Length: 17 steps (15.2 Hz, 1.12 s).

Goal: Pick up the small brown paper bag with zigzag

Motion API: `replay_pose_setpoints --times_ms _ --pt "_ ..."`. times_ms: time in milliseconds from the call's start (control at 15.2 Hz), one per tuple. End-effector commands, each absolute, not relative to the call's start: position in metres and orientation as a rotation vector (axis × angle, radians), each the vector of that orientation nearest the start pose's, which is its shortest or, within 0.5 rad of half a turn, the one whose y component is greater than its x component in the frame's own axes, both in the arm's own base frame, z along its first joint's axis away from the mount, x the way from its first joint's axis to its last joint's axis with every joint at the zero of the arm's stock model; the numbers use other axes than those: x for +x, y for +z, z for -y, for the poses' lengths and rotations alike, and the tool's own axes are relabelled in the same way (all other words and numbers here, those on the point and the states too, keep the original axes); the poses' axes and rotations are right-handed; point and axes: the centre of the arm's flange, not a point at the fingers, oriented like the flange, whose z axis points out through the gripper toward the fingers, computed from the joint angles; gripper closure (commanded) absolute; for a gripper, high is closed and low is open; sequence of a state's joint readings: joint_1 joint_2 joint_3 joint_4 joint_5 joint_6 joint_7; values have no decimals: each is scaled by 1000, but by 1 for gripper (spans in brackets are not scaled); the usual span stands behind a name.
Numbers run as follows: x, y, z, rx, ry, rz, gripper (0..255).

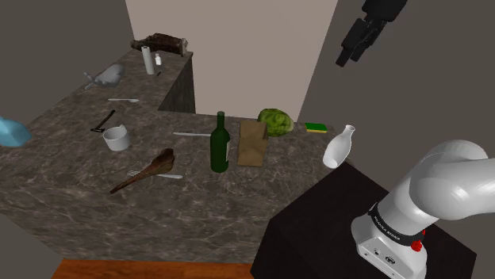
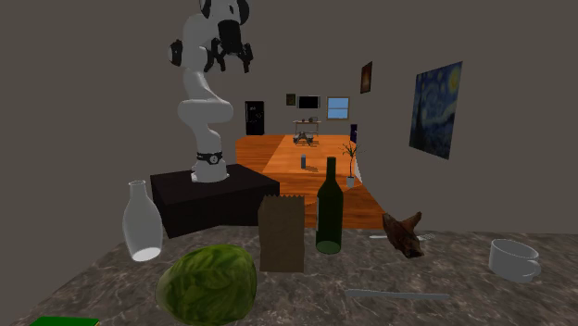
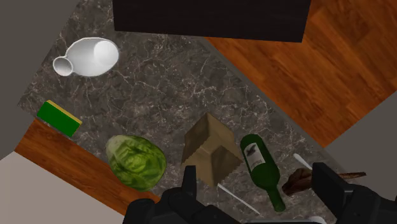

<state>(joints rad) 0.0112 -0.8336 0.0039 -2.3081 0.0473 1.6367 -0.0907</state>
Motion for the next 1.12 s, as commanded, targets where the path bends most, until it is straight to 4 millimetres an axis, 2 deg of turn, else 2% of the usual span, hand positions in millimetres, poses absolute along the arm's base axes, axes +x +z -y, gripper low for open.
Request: replay_pose_setpoints --times_ms 0,1056 --pt "300 634 -10 -3089 -254 163 0" --pt "432 469 19 -3090 -201 164 0"
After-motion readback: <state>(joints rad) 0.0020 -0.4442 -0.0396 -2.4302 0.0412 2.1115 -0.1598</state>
